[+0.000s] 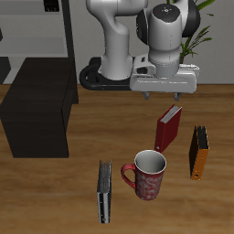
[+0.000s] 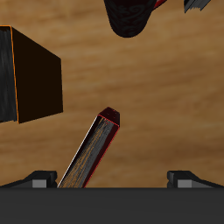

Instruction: Place the red book upright on top of the shelf

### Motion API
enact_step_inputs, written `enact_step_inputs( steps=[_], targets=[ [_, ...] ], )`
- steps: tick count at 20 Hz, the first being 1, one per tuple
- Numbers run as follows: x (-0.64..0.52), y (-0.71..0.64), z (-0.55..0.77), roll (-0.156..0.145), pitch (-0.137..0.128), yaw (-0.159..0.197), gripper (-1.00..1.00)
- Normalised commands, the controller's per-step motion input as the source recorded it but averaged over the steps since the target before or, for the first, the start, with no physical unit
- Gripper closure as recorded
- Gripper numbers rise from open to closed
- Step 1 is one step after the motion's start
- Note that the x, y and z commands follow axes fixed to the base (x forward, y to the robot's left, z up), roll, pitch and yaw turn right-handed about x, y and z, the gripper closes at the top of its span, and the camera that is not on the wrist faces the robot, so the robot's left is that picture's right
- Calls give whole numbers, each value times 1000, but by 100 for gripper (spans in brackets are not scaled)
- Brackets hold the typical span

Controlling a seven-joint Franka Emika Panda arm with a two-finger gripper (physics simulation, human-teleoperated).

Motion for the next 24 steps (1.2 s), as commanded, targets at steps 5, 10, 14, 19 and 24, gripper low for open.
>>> enact_step_inputs(
  steps=[5, 10, 14, 19, 24],
  targets=[
    [-3, 192, -120, 20, -71, -34, -100],
    [4, 51, -178, -1, -26, -54, -100],
    [-31, -22, -314, -19, -14, -93, -100],
    [-27, 61, -327, 10, 40, -41, -100],
    [17, 53, -333, 15, 64, -19, -100]
  ],
)
